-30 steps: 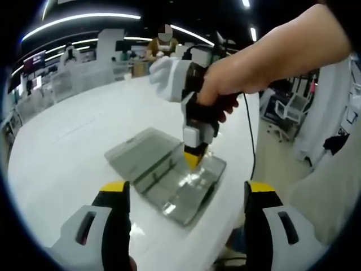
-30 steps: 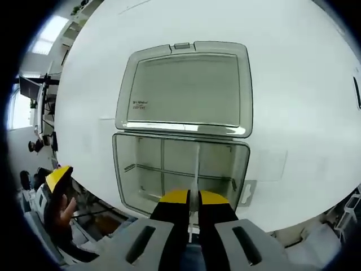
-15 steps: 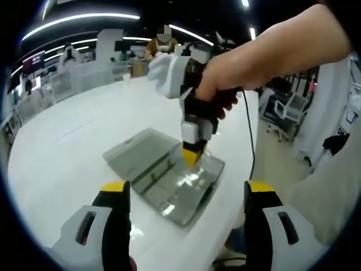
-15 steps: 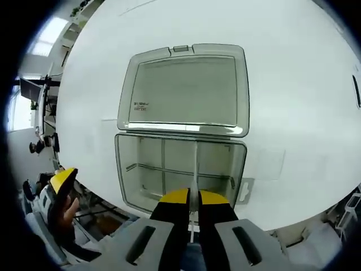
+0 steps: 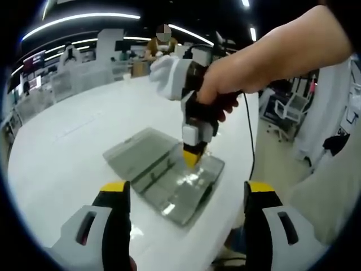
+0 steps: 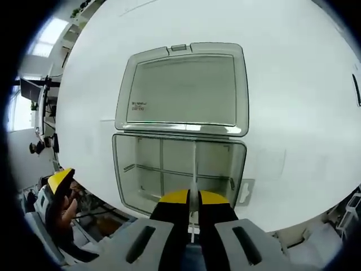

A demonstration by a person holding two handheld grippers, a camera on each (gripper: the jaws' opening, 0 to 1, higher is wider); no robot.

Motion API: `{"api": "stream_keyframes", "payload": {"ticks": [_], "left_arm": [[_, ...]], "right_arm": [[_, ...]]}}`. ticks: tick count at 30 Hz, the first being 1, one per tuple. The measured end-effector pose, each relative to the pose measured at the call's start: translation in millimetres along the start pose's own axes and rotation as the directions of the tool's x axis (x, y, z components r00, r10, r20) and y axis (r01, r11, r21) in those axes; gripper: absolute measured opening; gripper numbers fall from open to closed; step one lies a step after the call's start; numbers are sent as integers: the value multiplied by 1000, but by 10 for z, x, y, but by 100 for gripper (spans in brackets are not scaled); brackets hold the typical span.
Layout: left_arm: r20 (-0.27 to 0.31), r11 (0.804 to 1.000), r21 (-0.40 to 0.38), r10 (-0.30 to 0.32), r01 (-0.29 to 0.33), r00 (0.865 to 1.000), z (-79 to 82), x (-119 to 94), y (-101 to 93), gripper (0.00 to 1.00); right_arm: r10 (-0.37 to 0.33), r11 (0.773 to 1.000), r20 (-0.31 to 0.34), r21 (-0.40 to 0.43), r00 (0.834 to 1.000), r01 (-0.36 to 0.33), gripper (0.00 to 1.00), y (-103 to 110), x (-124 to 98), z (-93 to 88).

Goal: Insert the divider into the dual guide fixture by aligning both edges with the guide slots and pushing it downward to the bottom, including one-sided entry, uneven engagement, binding, and posture correction.

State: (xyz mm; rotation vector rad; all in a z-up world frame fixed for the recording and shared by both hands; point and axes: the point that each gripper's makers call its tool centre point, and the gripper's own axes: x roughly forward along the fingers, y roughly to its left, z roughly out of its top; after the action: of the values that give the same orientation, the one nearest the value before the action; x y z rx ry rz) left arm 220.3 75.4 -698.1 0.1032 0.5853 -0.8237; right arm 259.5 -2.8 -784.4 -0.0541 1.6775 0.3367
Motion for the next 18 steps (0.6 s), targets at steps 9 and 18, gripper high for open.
{"api": "stream_keyframes", "payload": {"ticks": [9,18], "left_arm": [[1,1000,-1,0,0,1000,6,1,-1,80],[-4,1000,-2,-2,2,1000,-8,3,3,80]], "right_arm": [[-2,1000,5,8,1000,2,0,-7,34,-4],[-29,999,3,29,1000,29,0,15,86,-15]]}}
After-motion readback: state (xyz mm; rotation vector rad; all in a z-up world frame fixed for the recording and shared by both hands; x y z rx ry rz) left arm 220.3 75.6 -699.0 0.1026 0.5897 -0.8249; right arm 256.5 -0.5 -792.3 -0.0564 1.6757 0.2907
